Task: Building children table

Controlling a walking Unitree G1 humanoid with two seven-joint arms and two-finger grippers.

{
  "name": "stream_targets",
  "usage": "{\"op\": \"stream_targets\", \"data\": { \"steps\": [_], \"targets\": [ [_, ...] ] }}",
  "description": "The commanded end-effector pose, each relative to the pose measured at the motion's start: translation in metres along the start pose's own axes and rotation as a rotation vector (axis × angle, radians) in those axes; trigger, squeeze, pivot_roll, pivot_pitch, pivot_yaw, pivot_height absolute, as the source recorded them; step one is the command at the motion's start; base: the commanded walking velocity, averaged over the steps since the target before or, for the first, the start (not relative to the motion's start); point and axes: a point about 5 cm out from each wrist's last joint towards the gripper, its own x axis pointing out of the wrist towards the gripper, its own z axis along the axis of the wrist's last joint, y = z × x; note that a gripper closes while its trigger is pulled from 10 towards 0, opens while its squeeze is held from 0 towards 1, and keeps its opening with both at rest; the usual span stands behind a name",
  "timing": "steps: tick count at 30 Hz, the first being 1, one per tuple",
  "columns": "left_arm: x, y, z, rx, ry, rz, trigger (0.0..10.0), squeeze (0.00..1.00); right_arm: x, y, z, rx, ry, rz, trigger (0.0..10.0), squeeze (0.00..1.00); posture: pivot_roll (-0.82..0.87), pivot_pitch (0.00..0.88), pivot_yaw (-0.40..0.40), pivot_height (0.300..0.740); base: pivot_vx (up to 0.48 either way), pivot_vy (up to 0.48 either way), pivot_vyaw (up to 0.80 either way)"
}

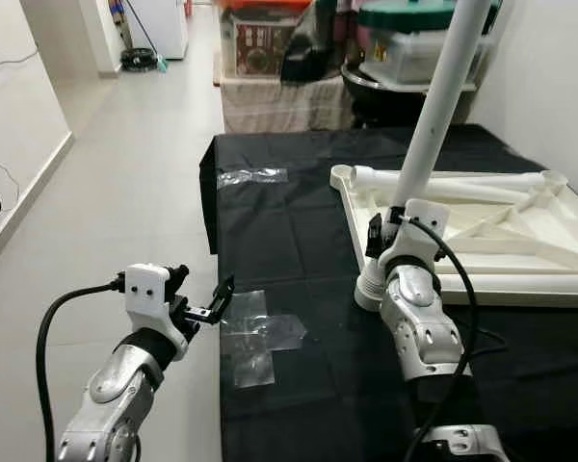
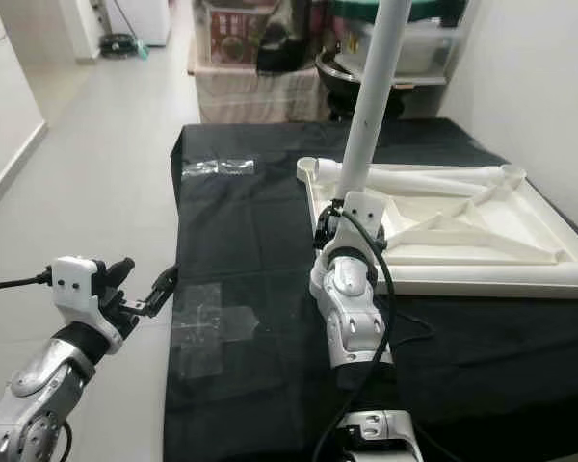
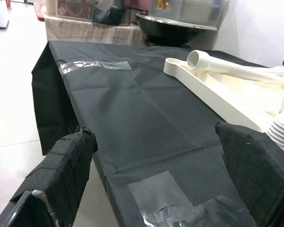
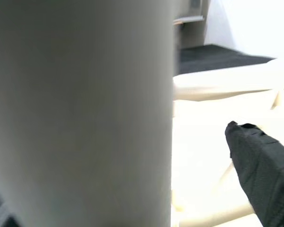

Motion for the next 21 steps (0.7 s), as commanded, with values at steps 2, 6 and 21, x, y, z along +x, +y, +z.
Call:
{"op": "stream_targets", "data": {
  "steps": [2, 6, 21],
  "targets": [
    [0.0, 0.001, -0.003, 0.01, 0.011, -0.003, 10.0, 0.0, 0.0, -0.008, 0.01, 0.014, -0.06, -0.033, 10.0, 1.0, 0.1, 0.0, -0.067, 0.74, 0.0, 0.0, 0.0],
    [0.001, 0.001, -0.003, 0.009, 0.012, -0.004, 10.0, 0.0, 0.0, -0.009, 0.02, 0.032, -0.104, -0.033, 10.0, 1.0, 0.1, 0.0, -0.068, 0.74, 0.0, 0.0, 0.0],
    [0.0, 0.001, -0.004, 0.009, 0.014, -0.011, 10.0, 0.0, 0.004, -0.014, 0.03, 0.041, -0.104, 0.092, 10.0, 0.0, 0.1, 0.0, -0.065, 0.74, 0.0, 0.0, 0.0]
  ]
}}
